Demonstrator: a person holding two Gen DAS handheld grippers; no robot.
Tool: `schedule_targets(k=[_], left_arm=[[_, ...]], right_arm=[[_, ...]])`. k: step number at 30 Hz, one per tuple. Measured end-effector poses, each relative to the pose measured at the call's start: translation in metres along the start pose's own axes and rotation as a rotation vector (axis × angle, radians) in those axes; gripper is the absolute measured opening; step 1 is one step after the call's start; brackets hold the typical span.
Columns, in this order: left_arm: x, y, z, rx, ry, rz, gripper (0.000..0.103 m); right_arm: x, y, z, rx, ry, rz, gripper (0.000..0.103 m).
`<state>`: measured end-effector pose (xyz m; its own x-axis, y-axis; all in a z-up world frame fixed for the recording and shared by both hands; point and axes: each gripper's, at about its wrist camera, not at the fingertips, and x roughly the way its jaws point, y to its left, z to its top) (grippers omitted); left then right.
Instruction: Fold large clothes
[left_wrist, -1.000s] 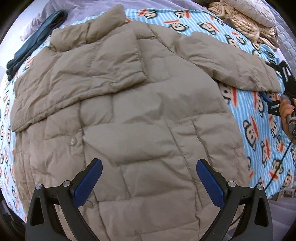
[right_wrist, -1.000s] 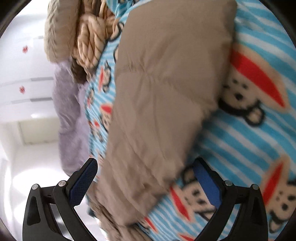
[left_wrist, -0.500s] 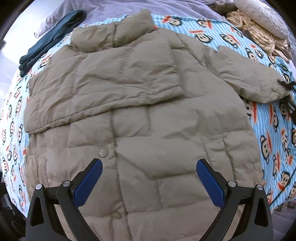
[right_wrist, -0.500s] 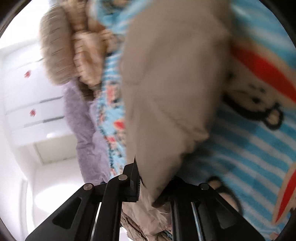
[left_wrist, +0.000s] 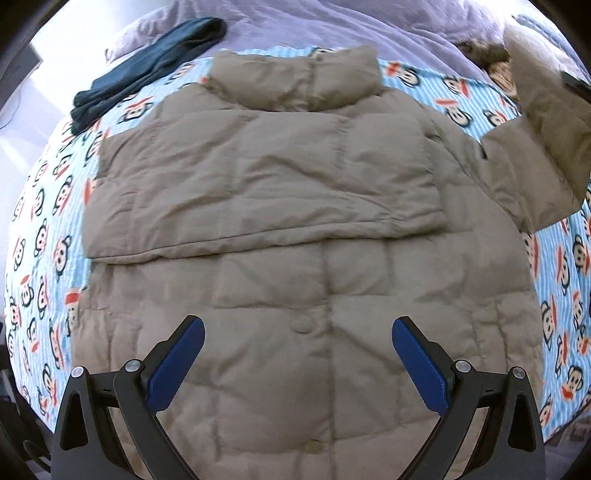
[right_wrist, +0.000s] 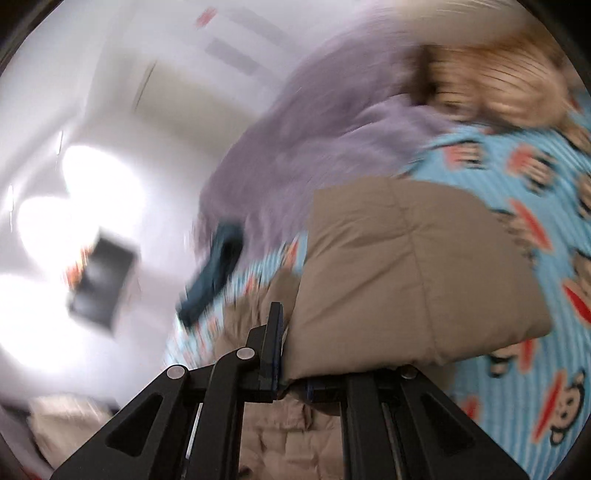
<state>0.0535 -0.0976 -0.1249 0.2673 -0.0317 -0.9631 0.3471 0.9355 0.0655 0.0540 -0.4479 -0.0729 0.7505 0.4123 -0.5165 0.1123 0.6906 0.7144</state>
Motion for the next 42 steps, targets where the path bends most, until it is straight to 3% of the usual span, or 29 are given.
schedule_targets(k=[3,6,11,15,17,18,19,20,23,28,30,31,32,35,37,39,42], left_arm=[[0.001,0.021,-0.005,-0.017,-0.005,0.016,0.102],[0.003,0.045,-0.008,-0.047,-0.014,0.035,0.102],[0.007,0.082,-0.005,-0.085,-0.030,0.067,0.102],[0.016,0.098,0.006,-0.104,-0.030,0.037,0.102],[0.020,0.100,0.012,-0.110,-0.037,0.014,0.102],[0.020,0.101,0.015,-0.116,-0.040,-0.001,0.102],[0.021,0.103,0.018,-0.122,-0.042,-0.016,0.102],[0.023,0.105,0.022,-0.135,-0.045,-0.038,0.102],[0.024,0.113,0.033,-0.162,-0.058,-0.088,0.102],[0.023,0.128,0.046,-0.161,-0.084,-0.127,0.102],[0.021,0.137,0.047,-0.169,-0.091,-0.148,0.102],[0.020,0.145,0.047,-0.185,-0.093,-0.170,0.102],[0.020,0.151,0.046,-0.199,-0.091,-0.188,0.102],[0.017,0.172,0.046,-0.252,-0.088,-0.239,0.102],[0.013,0.186,0.047,-0.275,-0.102,-0.254,0.102],[0.011,0.195,0.048,-0.294,-0.114,-0.270,0.102],[0.010,0.207,0.053,-0.330,-0.120,-0.329,0.102]], right_arm=[[0.063,0.061,-0.041,-0.183,0.141,-0.032,0.011],[0.127,0.091,-0.084,-0.250,0.271,-0.052,0.011],[0.188,0.079,-0.130,-0.151,0.397,-0.130,0.011],[0.188,0.071,-0.140,-0.069,0.403,-0.179,0.012],[0.179,0.079,-0.140,-0.105,0.417,-0.188,0.034],[0.172,0.081,-0.137,-0.115,0.415,-0.183,0.062],[0.161,0.082,-0.136,-0.117,0.401,-0.172,0.079],[0.153,0.084,-0.133,-0.111,0.390,-0.169,0.080],[0.127,0.069,-0.126,0.002,0.326,-0.204,0.080],[0.101,0.010,-0.111,0.381,0.151,-0.165,0.077],[0.105,0.008,-0.102,0.402,0.111,-0.144,0.039],[0.110,0.012,-0.095,0.382,0.110,-0.156,0.019],[0.115,0.019,-0.091,0.355,0.111,-0.151,0.014],[0.140,0.064,-0.079,0.181,0.146,-0.122,0.014],[0.161,0.105,-0.082,0.028,0.214,-0.081,0.014],[0.179,0.135,-0.095,-0.089,0.292,-0.070,0.014],[0.207,0.164,-0.126,-0.225,0.421,-0.127,0.019]])
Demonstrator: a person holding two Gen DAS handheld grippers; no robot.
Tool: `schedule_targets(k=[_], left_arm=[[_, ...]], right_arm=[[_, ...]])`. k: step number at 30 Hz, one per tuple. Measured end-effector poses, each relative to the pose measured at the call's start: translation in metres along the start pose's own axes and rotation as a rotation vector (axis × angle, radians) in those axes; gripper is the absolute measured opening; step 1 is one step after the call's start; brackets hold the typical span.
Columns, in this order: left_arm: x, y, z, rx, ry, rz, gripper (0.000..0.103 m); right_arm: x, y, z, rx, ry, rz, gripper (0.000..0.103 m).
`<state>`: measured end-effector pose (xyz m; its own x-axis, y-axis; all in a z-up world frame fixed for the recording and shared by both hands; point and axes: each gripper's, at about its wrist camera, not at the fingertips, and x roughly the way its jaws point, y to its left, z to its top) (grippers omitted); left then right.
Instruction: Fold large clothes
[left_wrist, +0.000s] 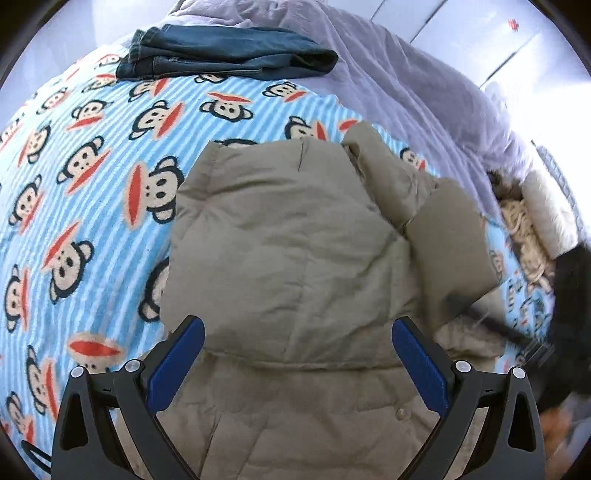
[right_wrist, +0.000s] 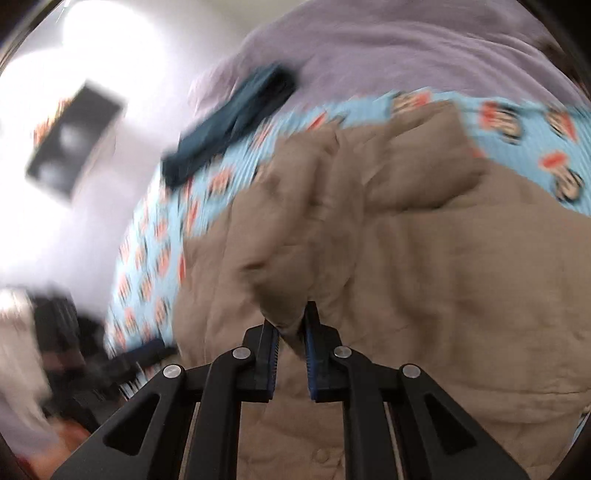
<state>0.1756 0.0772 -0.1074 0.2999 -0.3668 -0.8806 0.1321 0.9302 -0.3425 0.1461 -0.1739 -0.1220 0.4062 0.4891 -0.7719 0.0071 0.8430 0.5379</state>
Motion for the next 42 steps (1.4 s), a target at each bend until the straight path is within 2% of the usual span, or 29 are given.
schedule_targets(k=[1,2,4,6,9,13,16,17,18,19,21,22,23,24,26,28,30,32,38,42], left_arm=[[0.000,0.001,0.002,-0.010,0.001,-0.027,0.102],[0.001,0.001,0.004,-0.020,0.004,-0.056,0.102],[0.002,-0.001,0.006,-0.033,0.010,-0.118,0.102],[0.010,-0.009,0.009,-0.024,0.036,-0.175,0.102],[0.031,-0.023,0.010,0.015,0.059,-0.155,0.102],[0.062,-0.038,0.017,0.028,0.110,-0.167,0.102],[0.074,-0.058,0.023,0.068,0.108,-0.171,0.100],[0.076,-0.064,0.025,0.077,0.111,-0.176,0.094],[0.080,-0.071,0.027,0.093,0.127,-0.186,0.074],[0.083,-0.075,0.028,0.103,0.143,-0.186,0.046],[0.087,-0.083,0.027,0.138,0.161,-0.148,0.012],[0.084,-0.085,0.024,0.149,0.153,-0.138,0.012],[0.080,-0.085,0.021,0.154,0.138,-0.137,0.012],[0.074,-0.082,0.018,0.162,0.124,-0.137,0.012],[0.065,-0.071,0.007,0.172,0.095,-0.096,0.012],[0.074,-0.052,-0.001,0.141,0.132,-0.060,0.012],[0.083,-0.039,-0.003,0.105,0.161,-0.066,0.013],[0.079,-0.035,0.001,0.079,0.167,-0.076,0.013],[0.019,-0.034,0.009,0.137,0.043,0.059,0.013],[0.004,-0.051,0.017,0.195,0.008,0.022,0.013]], right_arm=[[0.011,0.007,-0.005,-0.025,0.041,-0.013,0.030],[0.017,0.010,-0.009,-0.035,0.066,-0.015,0.052],[0.026,0.011,-0.019,-0.034,0.115,-0.002,0.080],[0.020,0.002,-0.028,-0.025,0.137,0.020,0.080],[-0.003,-0.025,-0.042,0.034,0.121,0.010,0.080],[-0.044,-0.100,-0.064,0.291,0.060,-0.020,0.080],[-0.071,-0.169,-0.087,0.559,-0.022,-0.009,0.080],[-0.078,-0.190,-0.094,0.641,-0.061,0.011,0.080],[-0.083,-0.208,-0.099,0.707,-0.107,0.030,0.080],[-0.087,-0.220,-0.101,0.753,-0.143,0.034,0.080],[-0.091,-0.237,-0.098,0.792,-0.191,0.029,0.077],[-0.091,-0.241,-0.094,0.796,-0.198,0.014,0.055],[-0.091,-0.241,-0.093,0.793,-0.189,-0.004,0.022],[-0.090,-0.240,-0.090,0.780,-0.178,-0.021,0.016],[-0.091,-0.233,-0.085,0.715,-0.165,-0.023,0.015],[-0.077,-0.219,-0.083,0.637,-0.122,-0.065,0.015],[-0.065,-0.215,-0.085,0.625,-0.090,-0.085,0.015],[-0.058,-0.219,-0.090,0.656,-0.097,-0.081,0.016],[-0.066,-0.226,-0.100,0.654,-0.100,-0.085,0.015],[-0.069,-0.224,-0.103,0.665,-0.107,-0.090,0.015]])
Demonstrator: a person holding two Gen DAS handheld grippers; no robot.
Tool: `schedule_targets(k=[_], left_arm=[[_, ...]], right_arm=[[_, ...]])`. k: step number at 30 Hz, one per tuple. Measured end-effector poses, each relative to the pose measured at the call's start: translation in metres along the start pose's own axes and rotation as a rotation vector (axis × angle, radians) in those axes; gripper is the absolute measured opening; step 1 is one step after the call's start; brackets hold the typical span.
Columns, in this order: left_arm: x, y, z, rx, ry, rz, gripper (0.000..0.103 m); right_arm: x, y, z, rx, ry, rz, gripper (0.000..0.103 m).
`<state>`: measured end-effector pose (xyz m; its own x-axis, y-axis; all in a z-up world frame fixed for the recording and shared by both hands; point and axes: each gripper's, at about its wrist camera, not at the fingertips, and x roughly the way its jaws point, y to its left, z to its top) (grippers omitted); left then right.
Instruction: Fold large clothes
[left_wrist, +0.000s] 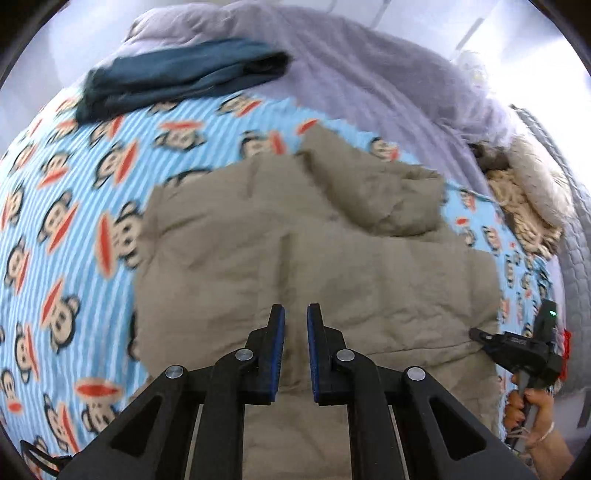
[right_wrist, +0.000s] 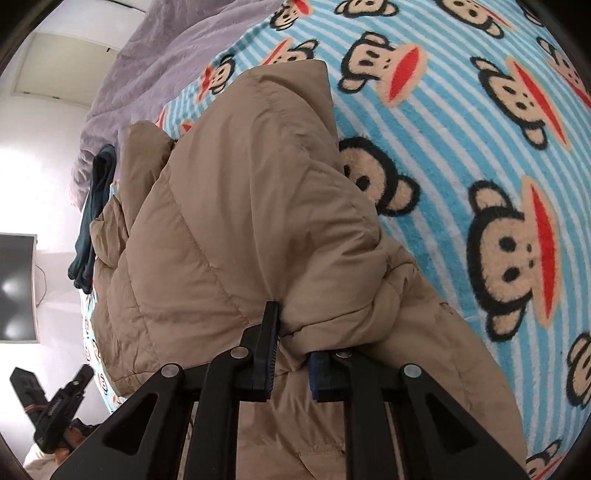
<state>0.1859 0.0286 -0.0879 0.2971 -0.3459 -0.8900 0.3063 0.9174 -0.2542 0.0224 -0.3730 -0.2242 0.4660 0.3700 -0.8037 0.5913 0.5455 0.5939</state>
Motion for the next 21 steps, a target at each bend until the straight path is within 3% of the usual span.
schedule_targets(k=[2,4,6,8,10,13,14,15,16,17,21], left_arm=[[0.012,-0.022,0.003,0.077,-0.003,0.020,0.013],[0.041,-0.041,0.001,0.174,0.002,0.115,0.013],[0.075,-0.040,0.001,0.180,0.059,0.192,0.013],[0.089,-0.026,-0.003,0.138,0.093,0.161,0.013],[0.090,-0.021,-0.002,0.139,0.084,0.157,0.013],[0.092,-0.014,0.002,0.148,0.085,0.163,0.013],[0.094,-0.013,0.004,0.150,0.085,0.169,0.013],[0.097,-0.014,0.004,0.152,0.082,0.175,0.013],[0.099,-0.014,0.006,0.151,0.080,0.178,0.013],[0.102,-0.014,0.009,0.146,0.078,0.181,0.013],[0.108,-0.015,0.011,0.149,0.070,0.190,0.013]], right_arm=[[-0.001,0.002,-0.001,-0.007,-0.004,-0.011,0.016],[-0.002,0.008,-0.001,-0.020,0.006,-0.027,0.016],[-0.007,0.016,-0.002,-0.069,0.057,-0.052,0.020],[-0.019,0.024,-0.006,-0.127,0.089,-0.055,0.046],[-0.045,0.035,-0.011,-0.219,0.051,-0.047,0.063],[-0.079,0.048,-0.009,-0.318,-0.054,-0.012,0.063],[-0.083,0.050,-0.004,-0.329,-0.074,-0.015,0.059],[-0.083,0.052,0.003,-0.341,-0.084,-0.027,0.050],[-0.078,0.054,0.010,-0.341,-0.076,-0.044,0.026],[-0.072,0.055,0.016,-0.336,-0.068,-0.054,0.018],[-0.028,0.056,0.038,-0.374,-0.035,-0.153,0.018]])
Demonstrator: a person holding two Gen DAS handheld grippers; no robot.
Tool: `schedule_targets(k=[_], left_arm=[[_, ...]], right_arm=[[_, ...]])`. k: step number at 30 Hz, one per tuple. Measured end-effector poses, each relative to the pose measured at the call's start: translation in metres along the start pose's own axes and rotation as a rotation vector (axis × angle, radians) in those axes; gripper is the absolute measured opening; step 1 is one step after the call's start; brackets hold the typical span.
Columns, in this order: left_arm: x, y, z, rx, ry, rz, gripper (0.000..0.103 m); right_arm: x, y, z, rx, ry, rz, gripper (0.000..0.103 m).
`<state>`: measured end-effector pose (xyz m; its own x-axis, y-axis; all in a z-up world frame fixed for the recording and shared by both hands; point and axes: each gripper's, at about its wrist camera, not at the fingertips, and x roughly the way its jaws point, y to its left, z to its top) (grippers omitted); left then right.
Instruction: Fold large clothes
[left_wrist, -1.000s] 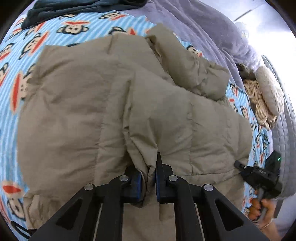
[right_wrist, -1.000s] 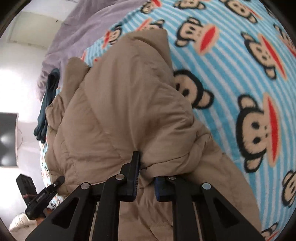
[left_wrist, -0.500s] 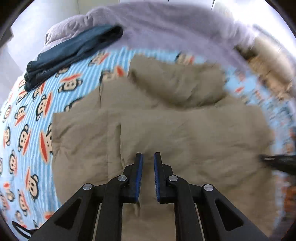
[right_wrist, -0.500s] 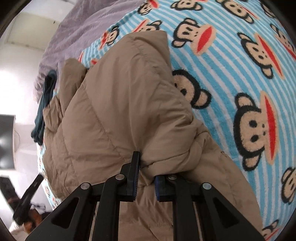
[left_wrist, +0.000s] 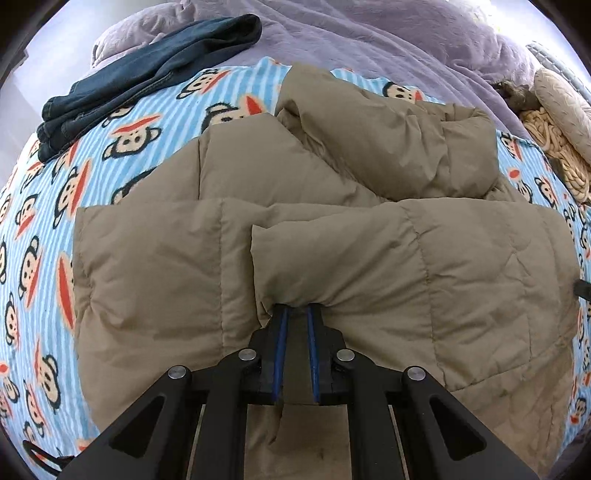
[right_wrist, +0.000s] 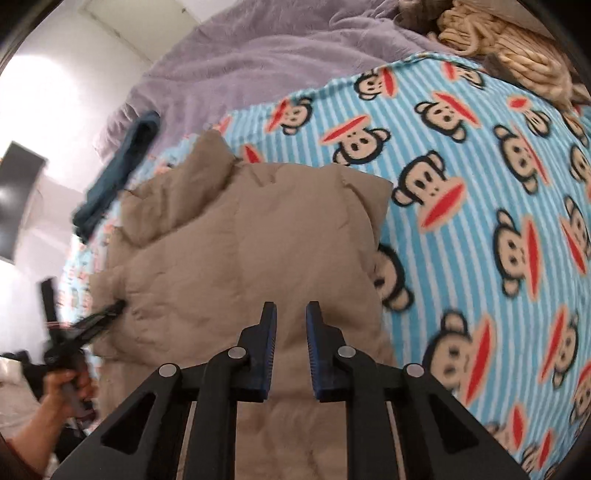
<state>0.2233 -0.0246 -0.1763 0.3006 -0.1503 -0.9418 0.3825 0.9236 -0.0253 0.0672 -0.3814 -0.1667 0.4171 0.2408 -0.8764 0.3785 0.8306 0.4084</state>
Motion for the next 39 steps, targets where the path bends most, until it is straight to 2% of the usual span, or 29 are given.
schedule_targets(k=[4,8,13,21,27,35,39], left_arm=[[0.007,0.006,0.001,-0.005,-0.003,-0.043,0.013],[0.018,0.008,0.002,-0.021,-0.004,-0.080,0.013],[0.019,0.003,0.001,-0.024,-0.008,-0.051,0.013],[-0.022,0.003,-0.013,-0.035,-0.004,0.017,0.013],[-0.026,0.013,-0.038,-0.033,0.030,0.058,0.013],[-0.064,0.006,-0.059,-0.030,0.012,0.093,0.013],[-0.079,0.001,-0.072,-0.043,0.032,0.066,0.013]], right_arm=[[0.033,-0.015,0.002,0.039,0.052,-0.051,0.013],[0.055,-0.032,0.001,0.088,0.059,-0.018,0.010],[0.062,-0.034,-0.001,0.098,0.040,-0.025,0.010],[0.022,-0.020,-0.018,0.027,0.044,-0.118,0.015],[0.005,-0.020,-0.041,-0.050,0.044,-0.178,0.015],[-0.027,-0.023,-0.063,0.023,0.066,-0.107,0.015],[-0.040,-0.021,-0.082,0.043,0.069,-0.093,0.017]])
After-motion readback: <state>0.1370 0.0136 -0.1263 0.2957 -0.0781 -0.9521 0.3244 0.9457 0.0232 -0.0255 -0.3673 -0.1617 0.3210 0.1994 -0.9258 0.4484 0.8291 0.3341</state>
